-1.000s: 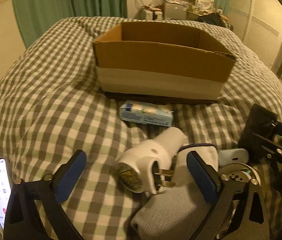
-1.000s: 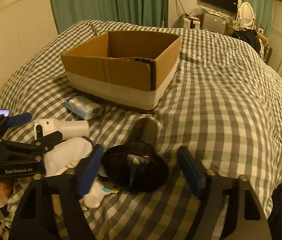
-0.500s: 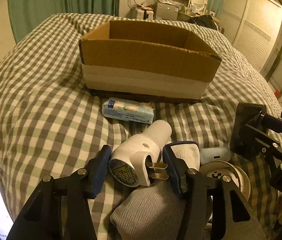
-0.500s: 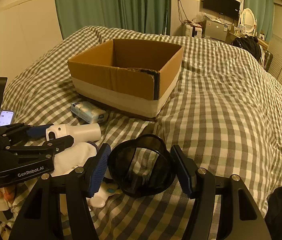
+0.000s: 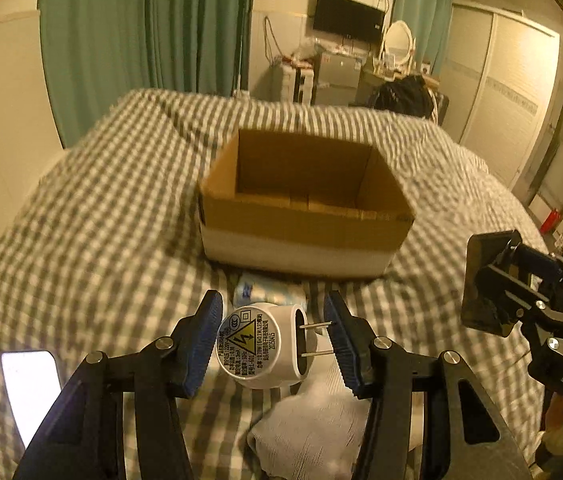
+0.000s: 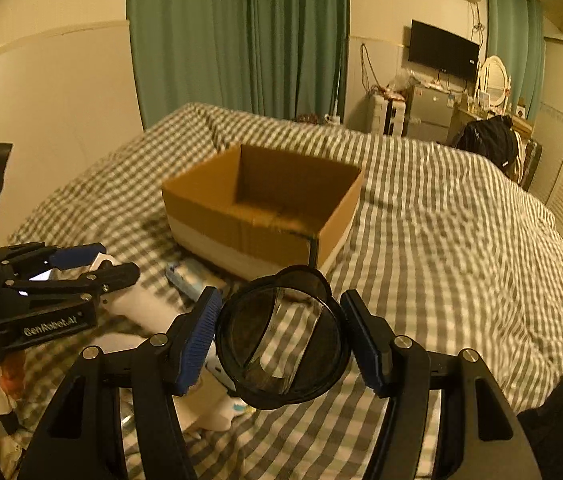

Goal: Organize objects
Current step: 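Carry the hair dryer and black cup into the box and release both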

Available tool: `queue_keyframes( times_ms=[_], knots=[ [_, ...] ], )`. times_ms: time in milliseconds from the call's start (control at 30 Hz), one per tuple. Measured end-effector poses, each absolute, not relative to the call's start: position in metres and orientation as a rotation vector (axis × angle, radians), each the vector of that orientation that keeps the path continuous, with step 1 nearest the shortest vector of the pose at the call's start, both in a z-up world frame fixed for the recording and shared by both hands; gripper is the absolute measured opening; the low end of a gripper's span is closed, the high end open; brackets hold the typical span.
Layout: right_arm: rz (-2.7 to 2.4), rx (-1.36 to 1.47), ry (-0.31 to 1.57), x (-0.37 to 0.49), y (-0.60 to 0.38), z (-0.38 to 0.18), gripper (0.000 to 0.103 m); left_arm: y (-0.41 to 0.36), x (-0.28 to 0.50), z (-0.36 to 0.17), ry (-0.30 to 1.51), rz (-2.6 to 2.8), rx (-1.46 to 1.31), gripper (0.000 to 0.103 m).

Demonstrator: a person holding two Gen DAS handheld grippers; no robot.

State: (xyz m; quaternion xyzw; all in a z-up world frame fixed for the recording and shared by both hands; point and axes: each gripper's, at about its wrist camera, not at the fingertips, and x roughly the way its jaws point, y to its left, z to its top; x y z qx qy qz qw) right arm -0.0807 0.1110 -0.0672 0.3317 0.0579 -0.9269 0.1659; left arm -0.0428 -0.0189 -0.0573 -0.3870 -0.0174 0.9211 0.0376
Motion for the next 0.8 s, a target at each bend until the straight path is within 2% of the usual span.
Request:
queue_keyframes(
  times_ms=[467,800],
  knots=[
    [-2.604,0.787,0.066,-0.132,0.104,0.009,0.062,-0.019,-0.107,0.031,0.041,2.939,-0.973,0.054],
    [-2.614,0.764,0.08,-0.214,0.085,0.034,0.062,-0.016,-0.182,0.028,0.073,2.929,-0.995,0.054]
  ],
)
